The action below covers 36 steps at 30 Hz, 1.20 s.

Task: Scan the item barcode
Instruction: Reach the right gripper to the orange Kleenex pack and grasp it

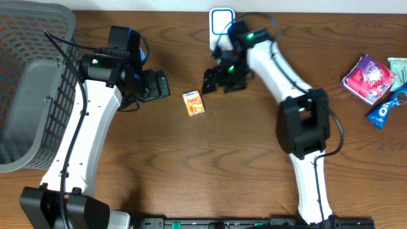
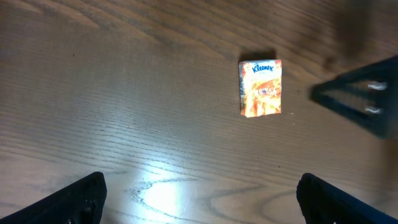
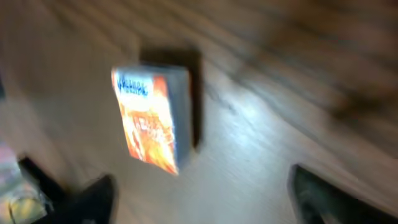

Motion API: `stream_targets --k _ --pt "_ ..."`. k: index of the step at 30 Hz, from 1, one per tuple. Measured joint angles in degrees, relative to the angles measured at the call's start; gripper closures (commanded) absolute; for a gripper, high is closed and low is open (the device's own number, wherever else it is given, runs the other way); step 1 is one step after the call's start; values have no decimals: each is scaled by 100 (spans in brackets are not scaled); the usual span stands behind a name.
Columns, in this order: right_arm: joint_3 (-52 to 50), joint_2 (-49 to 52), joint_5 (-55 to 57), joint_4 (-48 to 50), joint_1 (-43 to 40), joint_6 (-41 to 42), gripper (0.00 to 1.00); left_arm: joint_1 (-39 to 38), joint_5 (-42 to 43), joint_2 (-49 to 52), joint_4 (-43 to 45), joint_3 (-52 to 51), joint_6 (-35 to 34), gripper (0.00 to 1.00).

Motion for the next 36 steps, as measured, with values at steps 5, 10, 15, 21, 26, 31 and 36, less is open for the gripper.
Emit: stream_targets --k 5,10,15,21,26,31,36 --pt "-577 0 -2 804 337 667 41 0 0 0 0 0 0 2" --pt "-949 -33 -92 1292 485 1150 52 2 0 0 0 0 0 2" --pt "-1268 -94 -162 1690 549 1458 91 0 0 0 0 0 0 2" --pt "-1281 -125 -321 1530 479 1567 99 0 0 0 0 0 0 2" --pt "-1296 -122 -1091 1360 61 1296 99 2 0 0 0 0 0 2" --pt "-1300 -122 -2485 970 -656 439 99 0 0 0 0 0 0 2" --pt "-1331 -122 -3331 70 -1014 -645 99 0 -2 0 0 0 0 2"
